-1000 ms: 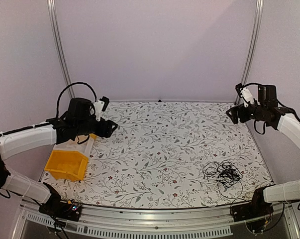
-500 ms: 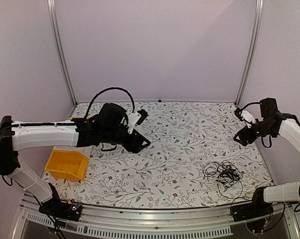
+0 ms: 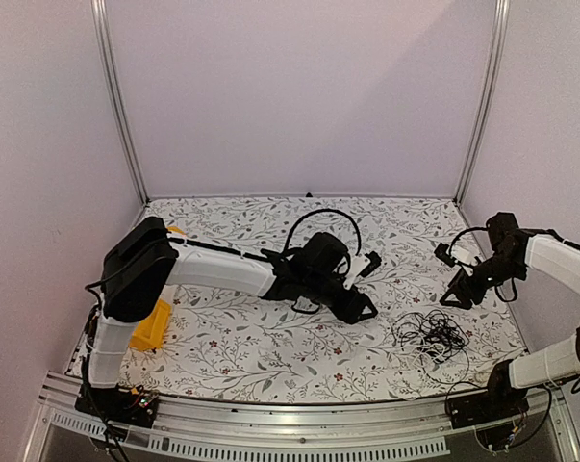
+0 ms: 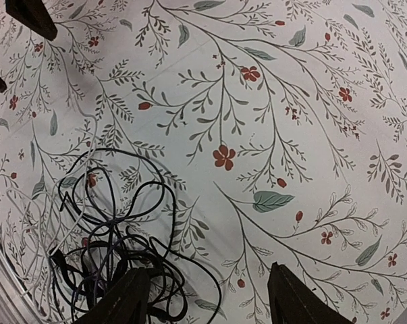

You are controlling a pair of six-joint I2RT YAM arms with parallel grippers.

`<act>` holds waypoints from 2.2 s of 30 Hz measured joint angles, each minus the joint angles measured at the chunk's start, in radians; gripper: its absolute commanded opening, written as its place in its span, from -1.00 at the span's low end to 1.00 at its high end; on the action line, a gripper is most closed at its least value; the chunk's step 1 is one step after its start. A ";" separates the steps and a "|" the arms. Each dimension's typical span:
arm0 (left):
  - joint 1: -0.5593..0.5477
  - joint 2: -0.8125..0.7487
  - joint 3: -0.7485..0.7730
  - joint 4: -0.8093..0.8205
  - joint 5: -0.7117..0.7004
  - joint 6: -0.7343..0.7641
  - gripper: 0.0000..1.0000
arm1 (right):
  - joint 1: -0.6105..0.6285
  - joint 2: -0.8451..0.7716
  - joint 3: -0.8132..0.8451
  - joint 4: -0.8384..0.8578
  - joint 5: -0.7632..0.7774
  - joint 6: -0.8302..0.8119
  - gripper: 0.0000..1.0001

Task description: Untangle the cables

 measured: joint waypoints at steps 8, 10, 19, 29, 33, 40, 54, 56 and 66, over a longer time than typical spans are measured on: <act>-0.013 0.206 0.179 0.135 0.025 -0.088 0.03 | 0.010 -0.029 -0.015 0.001 -0.062 -0.014 0.26; -0.014 0.231 0.205 0.142 0.023 -0.093 -0.01 | 0.011 -0.029 -0.015 0.010 -0.072 -0.011 0.26; -0.014 0.311 0.306 0.191 0.034 -0.098 -0.62 | 0.016 -0.029 -0.015 0.029 -0.095 -0.001 0.26; -0.013 0.335 0.323 0.223 0.064 -0.105 -1.00 | 0.039 -0.031 -0.017 0.047 -0.122 0.017 0.45; -0.002 0.280 0.251 0.227 0.061 -0.105 -1.00 | 0.106 -0.031 -0.019 0.061 -0.139 0.018 0.50; 0.035 0.044 0.100 0.236 0.031 -0.107 -1.00 | 0.243 0.045 -0.001 0.145 -0.165 0.071 0.54; 0.046 -0.255 -0.080 0.285 -0.101 -0.134 -1.00 | 0.389 0.322 0.084 0.274 -0.340 0.153 0.27; 0.046 -0.293 -0.090 0.263 -0.134 -0.123 -1.00 | 0.389 0.353 0.087 0.277 -0.359 0.161 0.17; 0.092 -0.589 0.027 0.080 -0.346 0.008 -1.00 | 0.389 0.419 0.087 0.284 -0.337 0.195 -0.48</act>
